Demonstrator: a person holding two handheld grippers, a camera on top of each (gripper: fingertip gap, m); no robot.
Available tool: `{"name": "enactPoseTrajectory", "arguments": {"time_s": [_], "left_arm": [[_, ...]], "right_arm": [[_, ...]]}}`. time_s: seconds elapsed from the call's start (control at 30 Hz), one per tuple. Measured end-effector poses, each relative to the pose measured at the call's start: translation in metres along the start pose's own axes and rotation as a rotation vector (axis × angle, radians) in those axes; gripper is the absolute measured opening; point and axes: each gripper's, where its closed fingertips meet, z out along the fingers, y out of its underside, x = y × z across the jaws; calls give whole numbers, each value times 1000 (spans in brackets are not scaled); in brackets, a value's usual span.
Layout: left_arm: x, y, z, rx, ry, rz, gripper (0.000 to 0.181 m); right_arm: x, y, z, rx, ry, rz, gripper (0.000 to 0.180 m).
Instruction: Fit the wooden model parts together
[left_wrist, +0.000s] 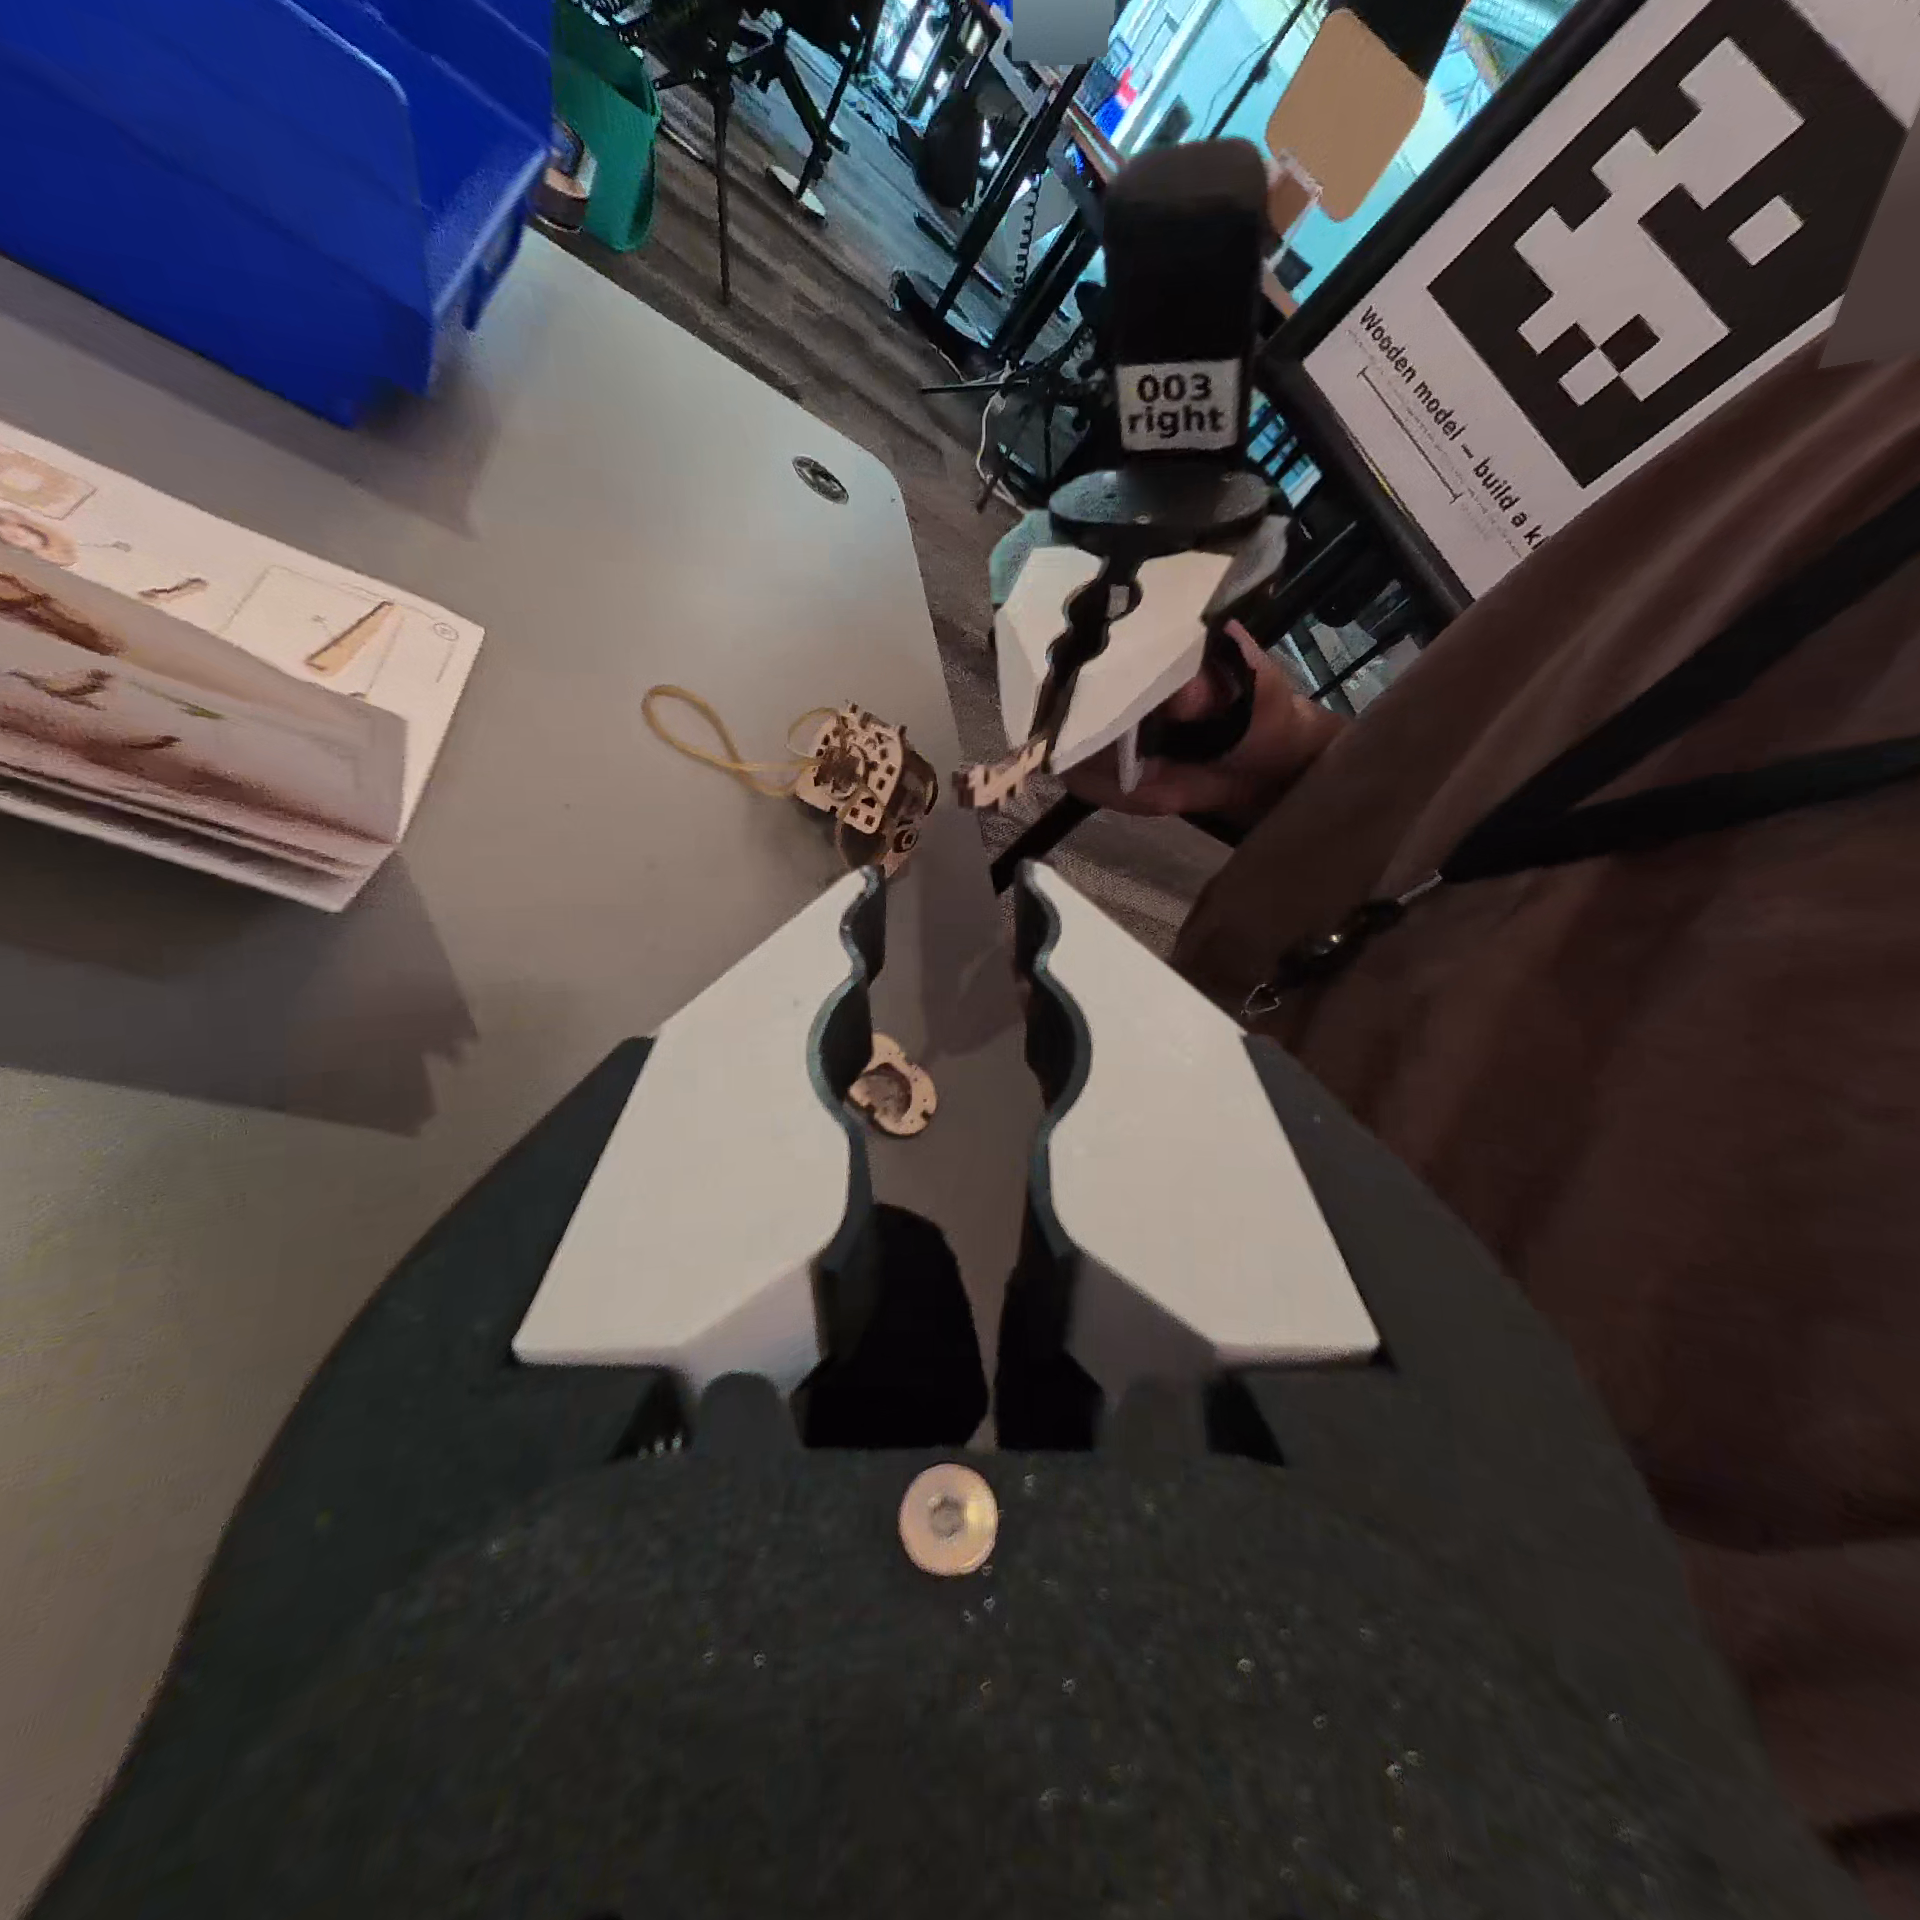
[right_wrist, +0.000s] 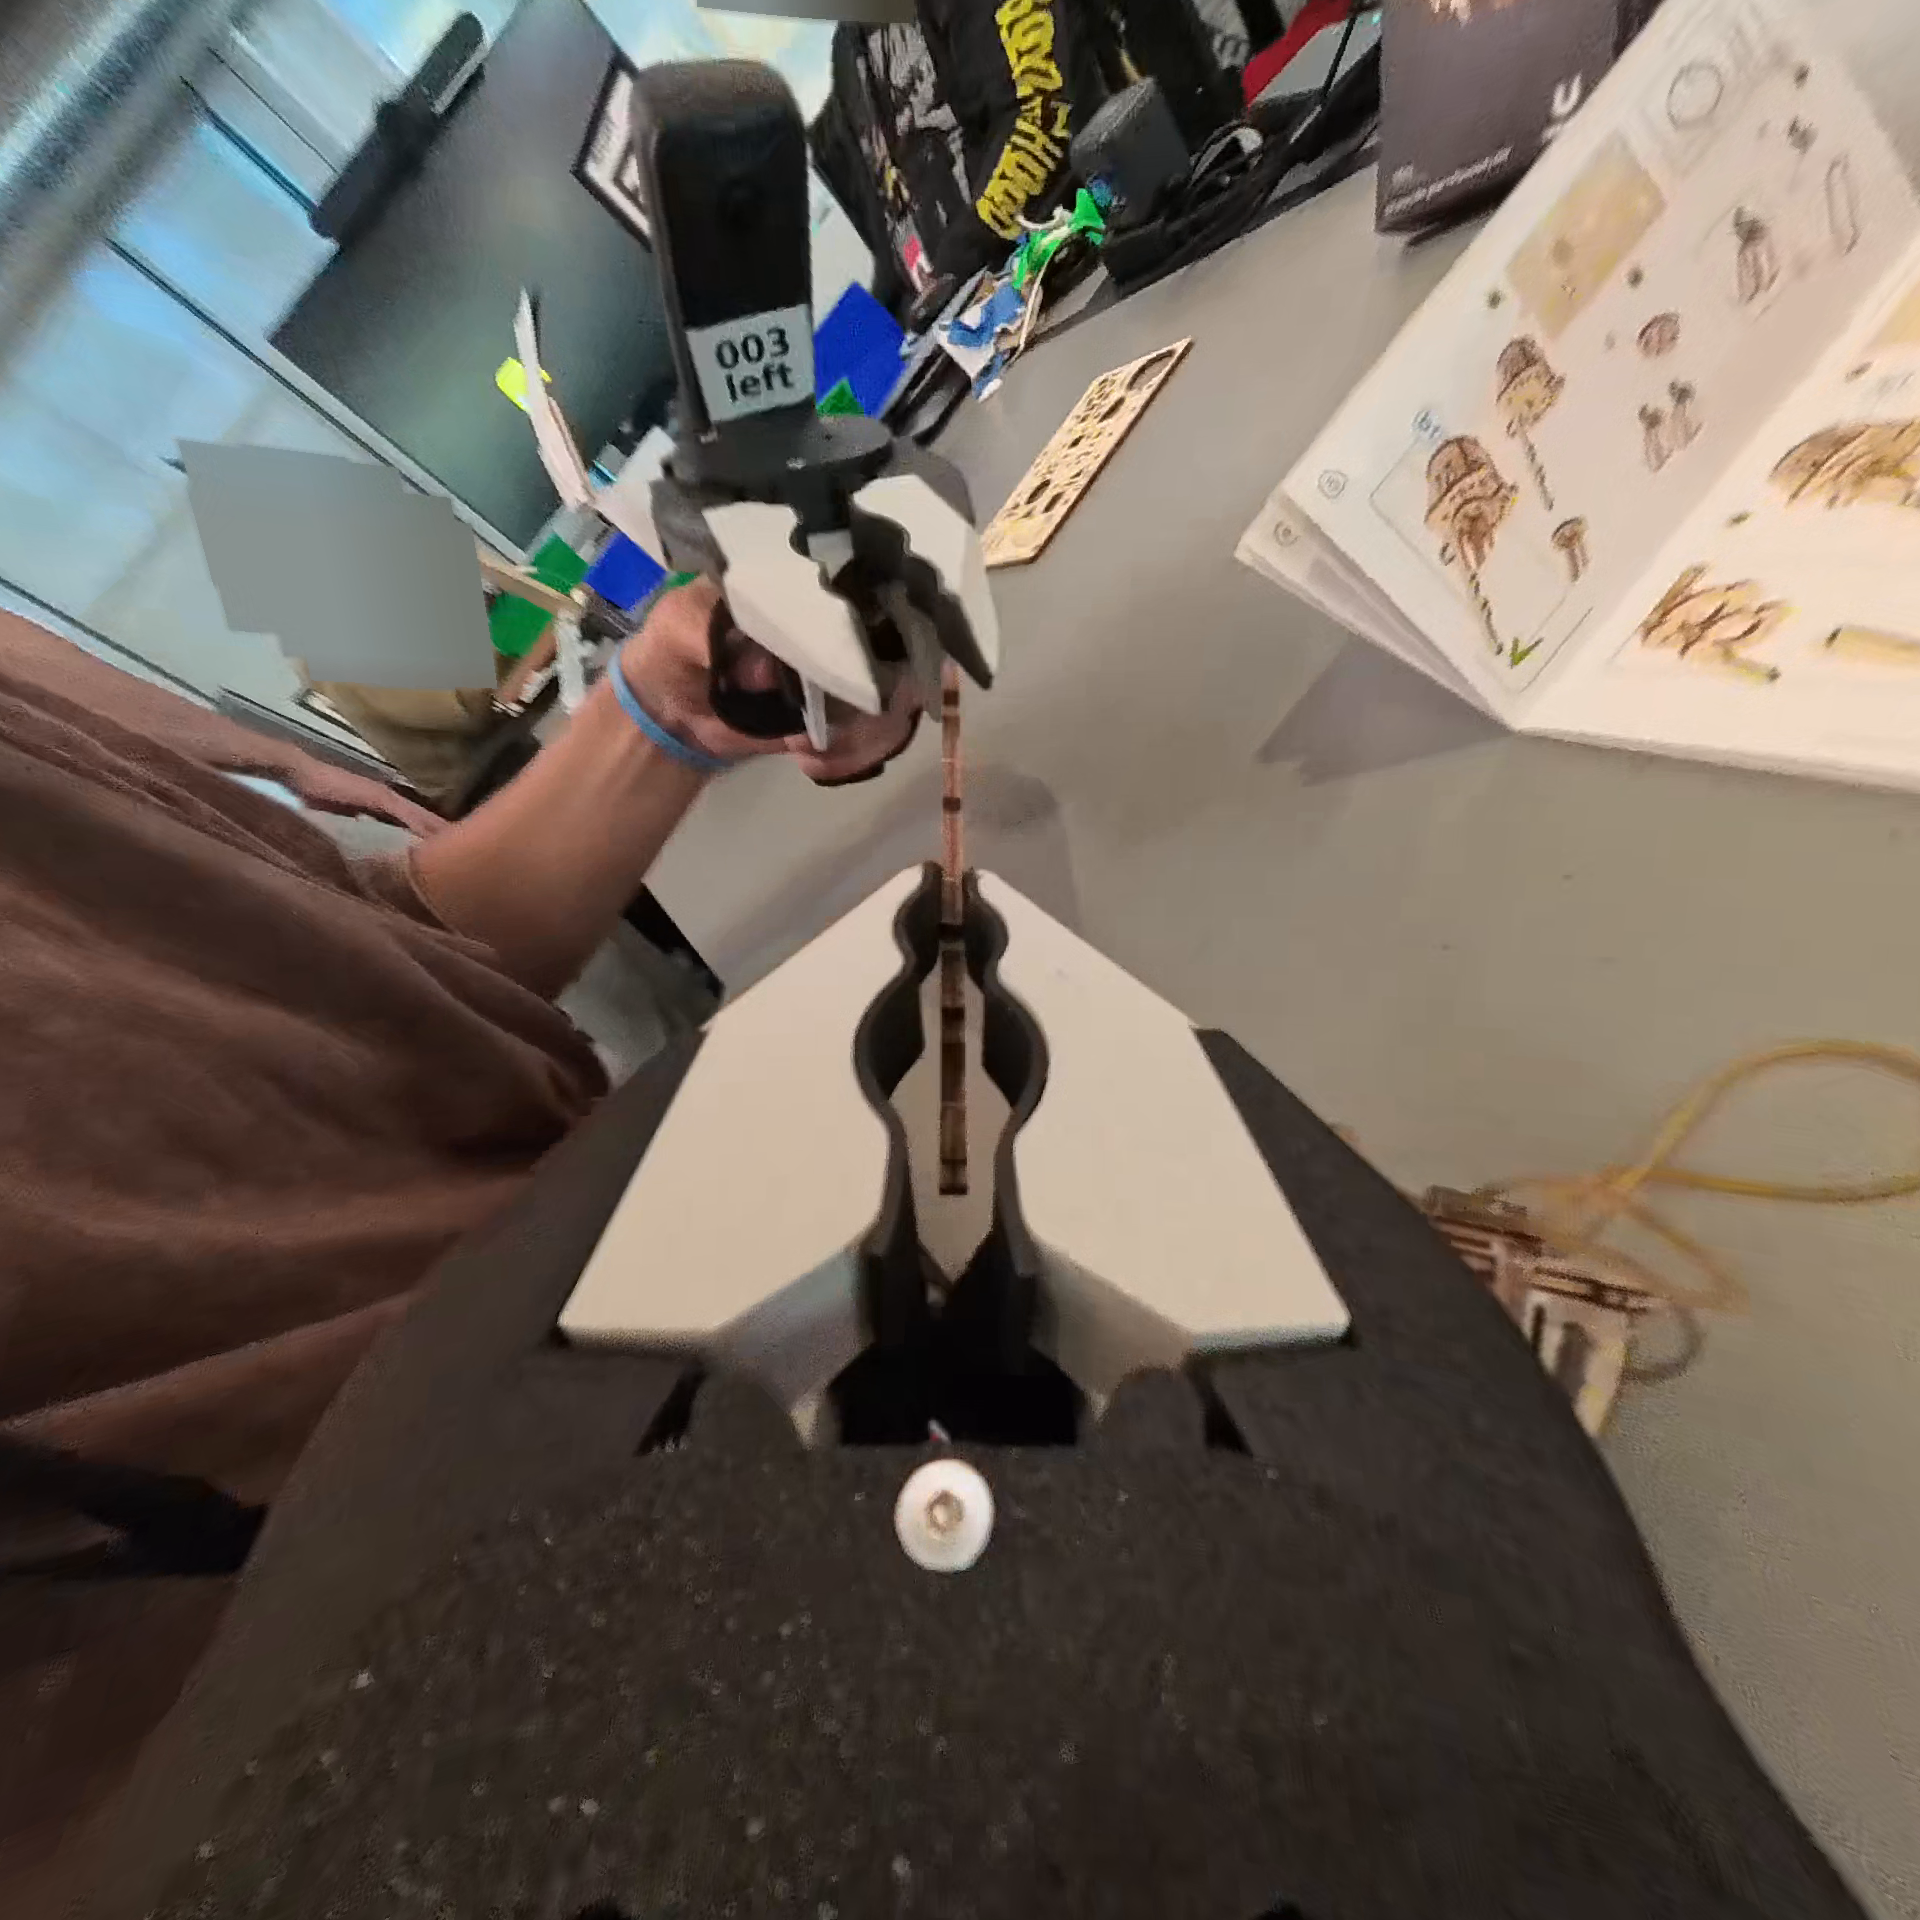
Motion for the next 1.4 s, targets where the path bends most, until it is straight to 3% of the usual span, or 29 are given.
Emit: {"name": "enactPoseTrajectory", "arguments": {"time_s": [0.27, 0.67, 0.9, 1.07, 1.4], "left_arm": [[16, -7, 14, 159, 80, -81, 22], [21, -3, 39, 224, 108, -226, 5], [32, -5, 34, 233, 248, -340, 0], [33, -14, 18, 281, 293, -368, 1], [-17, -29, -48, 500, 162, -421, 0]], "right_arm": [[-5, -2, -1, 60, -123, 232, 3], [-10, 3, 1, 41, -105, 197, 3], [-20, 0, 1, 55, -162, 167, 10], [-14, -13, -7, 133, -117, 116, 28], [12, -35, -34, 251, 11, 50, 22]]}}
